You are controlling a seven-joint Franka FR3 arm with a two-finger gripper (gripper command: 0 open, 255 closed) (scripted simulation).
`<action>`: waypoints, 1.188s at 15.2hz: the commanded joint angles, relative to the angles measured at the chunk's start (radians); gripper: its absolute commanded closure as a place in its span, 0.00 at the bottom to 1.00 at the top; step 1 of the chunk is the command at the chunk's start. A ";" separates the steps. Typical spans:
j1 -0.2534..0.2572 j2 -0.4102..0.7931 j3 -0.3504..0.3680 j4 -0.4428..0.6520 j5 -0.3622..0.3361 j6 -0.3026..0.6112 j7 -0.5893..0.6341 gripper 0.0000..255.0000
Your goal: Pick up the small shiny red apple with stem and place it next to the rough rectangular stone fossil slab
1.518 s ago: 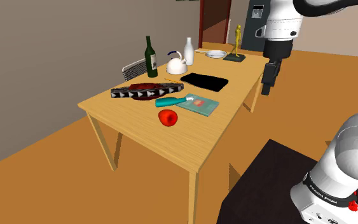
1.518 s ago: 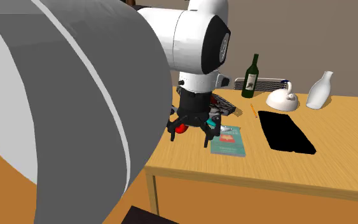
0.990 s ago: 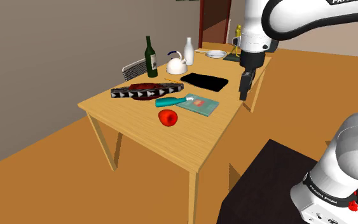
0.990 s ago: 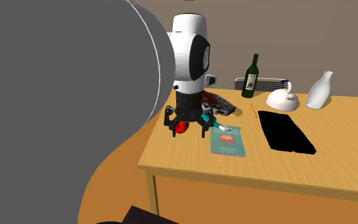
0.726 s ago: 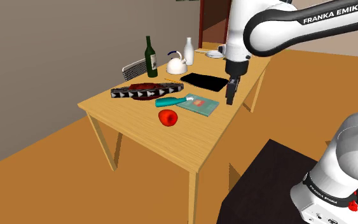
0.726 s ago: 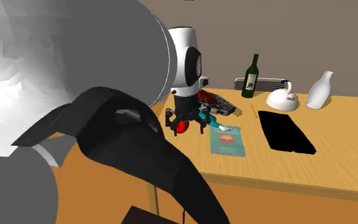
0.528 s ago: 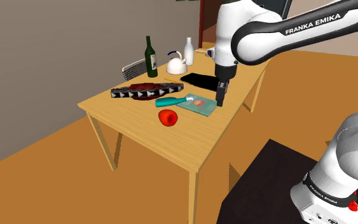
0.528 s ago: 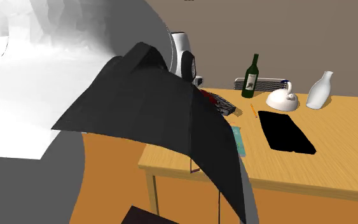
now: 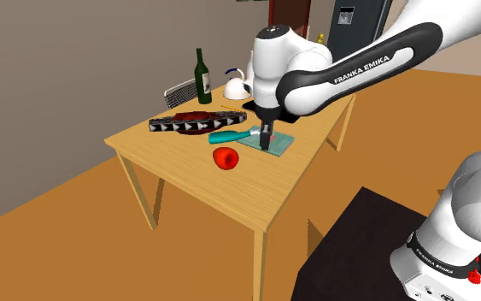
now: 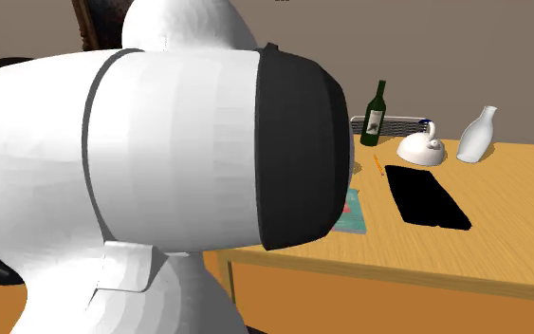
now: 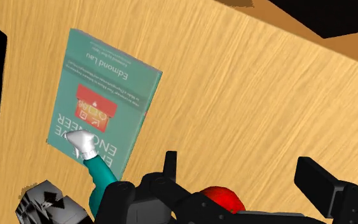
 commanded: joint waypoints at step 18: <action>0.046 0.427 0.028 0.264 -0.431 0.162 0.177 0.00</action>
